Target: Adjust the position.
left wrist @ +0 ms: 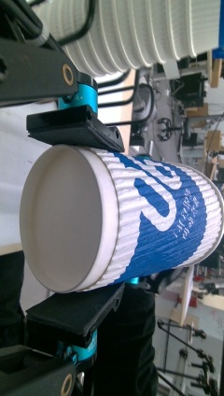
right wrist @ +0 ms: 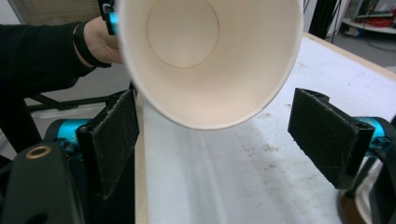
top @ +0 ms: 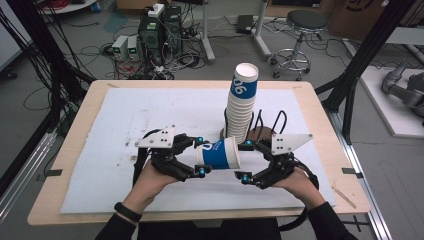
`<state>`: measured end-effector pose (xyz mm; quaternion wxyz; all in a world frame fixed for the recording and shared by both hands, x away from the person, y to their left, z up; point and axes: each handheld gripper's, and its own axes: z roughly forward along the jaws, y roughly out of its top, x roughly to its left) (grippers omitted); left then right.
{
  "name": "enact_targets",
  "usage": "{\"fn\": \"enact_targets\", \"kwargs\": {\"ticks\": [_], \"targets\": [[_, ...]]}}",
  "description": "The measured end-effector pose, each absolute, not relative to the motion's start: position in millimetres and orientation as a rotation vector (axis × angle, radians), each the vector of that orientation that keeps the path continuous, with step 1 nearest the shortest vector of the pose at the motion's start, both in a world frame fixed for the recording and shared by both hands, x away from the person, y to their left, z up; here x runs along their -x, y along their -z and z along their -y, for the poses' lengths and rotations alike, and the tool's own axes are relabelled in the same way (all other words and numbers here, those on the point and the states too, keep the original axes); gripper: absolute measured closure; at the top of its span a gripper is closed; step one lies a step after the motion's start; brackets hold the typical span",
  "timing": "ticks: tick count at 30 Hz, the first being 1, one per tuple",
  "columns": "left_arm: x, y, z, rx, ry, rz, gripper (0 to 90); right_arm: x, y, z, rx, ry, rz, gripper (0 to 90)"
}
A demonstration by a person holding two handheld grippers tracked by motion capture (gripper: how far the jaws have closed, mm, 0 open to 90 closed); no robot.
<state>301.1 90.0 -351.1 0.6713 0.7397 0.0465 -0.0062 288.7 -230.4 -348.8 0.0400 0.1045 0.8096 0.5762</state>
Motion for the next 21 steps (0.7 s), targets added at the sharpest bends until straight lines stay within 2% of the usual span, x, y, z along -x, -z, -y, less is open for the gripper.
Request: {"fn": "enact_targets", "kwargs": {"ticks": [7, 12, 21], "targets": [[-298.7, 354.9, -80.4, -1.683, 0.033, -0.077, 29.1, -287.2, 348.3, 224.9, -0.327, -1.893, -2.470, 17.1], [-299.1, 356.5, -77.8, -1.723, 0.050, -0.084, 29.2, -287.1, 347.7, 226.6, -0.290, -1.877, -2.472, 20.7], [-291.5, 348.4, -66.1, -1.968, -0.026, -0.088, 23.6, -282.4, 344.9, 221.8, -0.178, -1.636, -2.539, 23.0]]}}
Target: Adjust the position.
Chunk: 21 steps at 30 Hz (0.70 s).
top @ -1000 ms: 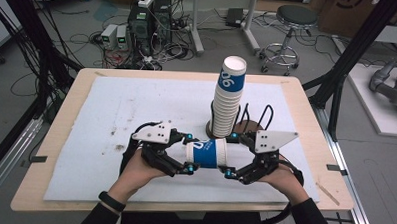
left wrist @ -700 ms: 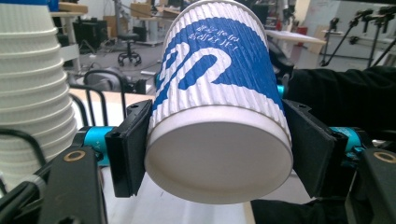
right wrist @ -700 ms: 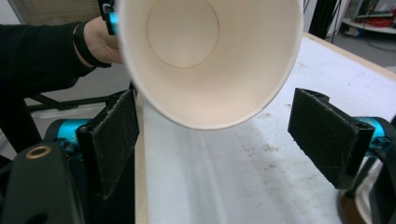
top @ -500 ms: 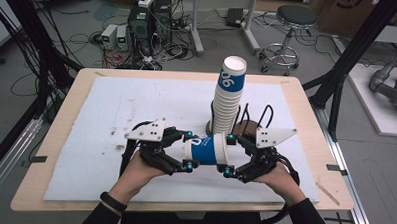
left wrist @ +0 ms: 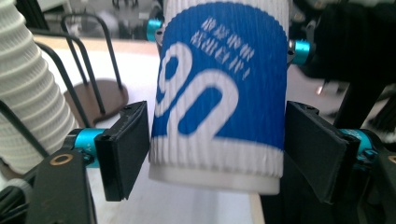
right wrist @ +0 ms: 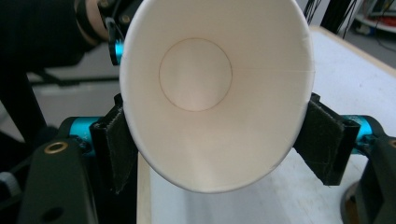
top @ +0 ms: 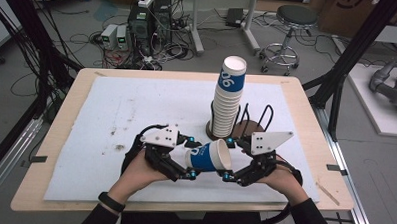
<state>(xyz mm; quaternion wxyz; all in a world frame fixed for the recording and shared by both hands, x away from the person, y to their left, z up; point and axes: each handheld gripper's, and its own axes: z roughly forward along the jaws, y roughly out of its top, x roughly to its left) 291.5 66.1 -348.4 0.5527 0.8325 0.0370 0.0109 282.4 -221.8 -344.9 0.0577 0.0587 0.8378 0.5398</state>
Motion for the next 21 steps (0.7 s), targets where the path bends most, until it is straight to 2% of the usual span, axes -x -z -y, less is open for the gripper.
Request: {"fn": "enact_targets", "kwargs": {"ticks": [4, 7, 15, 21], "targets": [[-287.8, 350.6, -55.8, -2.084, -0.058, -0.062, 23.3, -281.0, 344.5, 217.5, -0.122, -1.535, -2.568, 22.9], [-288.1, 354.8, -53.2, -2.101, -0.060, -0.036, 28.1, -279.8, 344.8, 215.4, -0.104, -1.521, -2.570, 20.6], [-292.1, 357.6, -62.9, -1.951, -0.071, -0.041, 28.6, -283.7, 343.3, 224.7, -0.195, -1.685, -2.548, 18.3], [-294.0, 359.6, -70.2, -1.766, -0.038, -0.096, 28.7, -285.7, 342.8, 229.7, -0.292, -1.839, -2.480, 18.3]]}}
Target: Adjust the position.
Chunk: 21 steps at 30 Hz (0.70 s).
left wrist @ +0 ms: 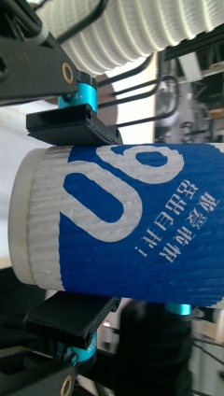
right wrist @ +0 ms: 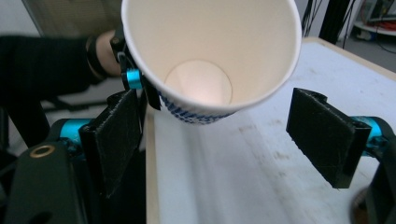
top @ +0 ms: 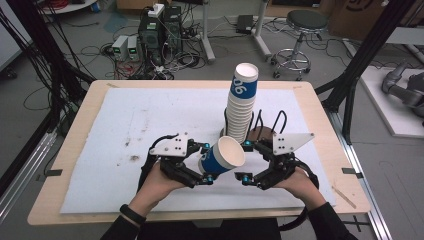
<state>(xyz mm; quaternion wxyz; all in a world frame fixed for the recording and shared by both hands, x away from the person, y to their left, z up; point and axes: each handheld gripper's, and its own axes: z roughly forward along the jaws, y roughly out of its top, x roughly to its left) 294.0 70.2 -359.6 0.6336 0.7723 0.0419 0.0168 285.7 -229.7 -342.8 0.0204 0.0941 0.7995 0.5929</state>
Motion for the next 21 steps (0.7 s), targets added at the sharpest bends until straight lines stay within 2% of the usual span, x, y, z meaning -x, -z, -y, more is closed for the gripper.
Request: {"fn": "enact_targets", "kwargs": {"ticks": [6, 7, 10, 13, 18, 21], "targets": [[-291.6, 362.7, -63.3, -1.770, -0.027, -0.085, 28.6, -284.2, 345.8, 220.7, -0.335, -1.999, -2.405, 18.5], [-291.8, 363.7, -62.0, -1.772, -0.022, -0.083, 28.6, -283.7, 345.5, 219.8, -0.336, -2.003, -2.410, 22.6], [-291.6, 365.3, -61.0, -1.775, -0.010, -0.096, 28.8, -283.9, 345.3, 219.8, -0.317, -2.001, -2.410, 24.1], [-291.5, 364.2, -59.6, -1.831, -0.009, -0.102, 28.1, -284.7, 345.2, 220.5, -0.301, -1.958, -2.443, 25.2], [-288.1, 360.6, -53.8, -1.971, -0.082, -0.087, 24.5, -281.8, 341.4, 218.0, -0.256, -1.795, -2.500, 25.9], [-286.9, 361.4, -50.4, -1.988, -0.087, -0.075, 24.4, -280.8, 338.6, 217.3, -0.221, -1.726, -2.524, 25.9]]}}
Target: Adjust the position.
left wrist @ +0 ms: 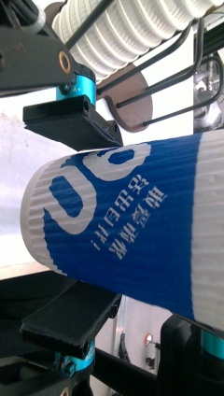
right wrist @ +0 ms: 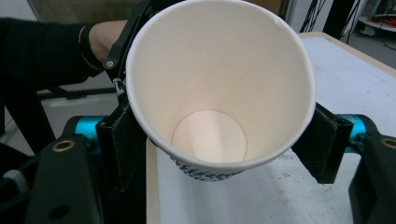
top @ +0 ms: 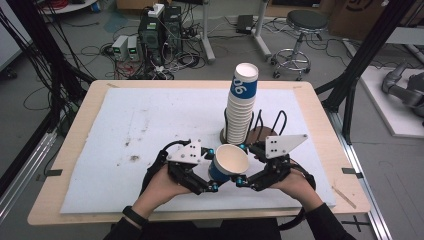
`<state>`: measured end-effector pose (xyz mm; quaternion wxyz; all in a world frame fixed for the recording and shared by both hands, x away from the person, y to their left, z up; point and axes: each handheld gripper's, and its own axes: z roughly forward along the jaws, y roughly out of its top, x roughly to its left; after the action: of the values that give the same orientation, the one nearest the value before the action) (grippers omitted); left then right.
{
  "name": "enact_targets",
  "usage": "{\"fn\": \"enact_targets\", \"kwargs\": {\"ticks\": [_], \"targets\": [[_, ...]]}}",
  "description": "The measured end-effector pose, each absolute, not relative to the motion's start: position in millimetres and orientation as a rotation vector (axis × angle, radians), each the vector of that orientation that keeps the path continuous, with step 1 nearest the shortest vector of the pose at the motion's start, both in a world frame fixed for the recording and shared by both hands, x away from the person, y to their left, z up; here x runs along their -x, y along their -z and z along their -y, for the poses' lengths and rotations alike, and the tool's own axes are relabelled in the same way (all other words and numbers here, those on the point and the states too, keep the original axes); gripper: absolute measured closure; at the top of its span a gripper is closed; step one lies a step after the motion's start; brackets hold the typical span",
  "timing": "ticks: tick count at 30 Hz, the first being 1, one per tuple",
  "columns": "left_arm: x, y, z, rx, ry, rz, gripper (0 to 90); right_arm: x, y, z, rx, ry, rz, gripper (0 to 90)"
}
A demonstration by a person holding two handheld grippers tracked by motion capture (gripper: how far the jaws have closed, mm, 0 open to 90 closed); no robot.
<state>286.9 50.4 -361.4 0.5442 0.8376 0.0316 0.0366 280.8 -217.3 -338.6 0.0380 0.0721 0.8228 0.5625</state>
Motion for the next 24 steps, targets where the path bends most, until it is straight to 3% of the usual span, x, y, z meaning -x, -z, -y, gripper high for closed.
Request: {"fn": "enact_targets", "kwargs": {"ticks": [13, 24], "targets": [[-286.6, 368.9, -45.2, -1.996, -0.086, -0.073, 28.9, -279.9, 337.6, 213.7, -0.197, -1.662, -2.555, 26.1], [-286.9, 375.8, -46.1, -1.845, -0.037, -0.087, 29.1, -279.6, 338.8, 214.9, -0.241, -1.803, -2.510, 20.4]]}}
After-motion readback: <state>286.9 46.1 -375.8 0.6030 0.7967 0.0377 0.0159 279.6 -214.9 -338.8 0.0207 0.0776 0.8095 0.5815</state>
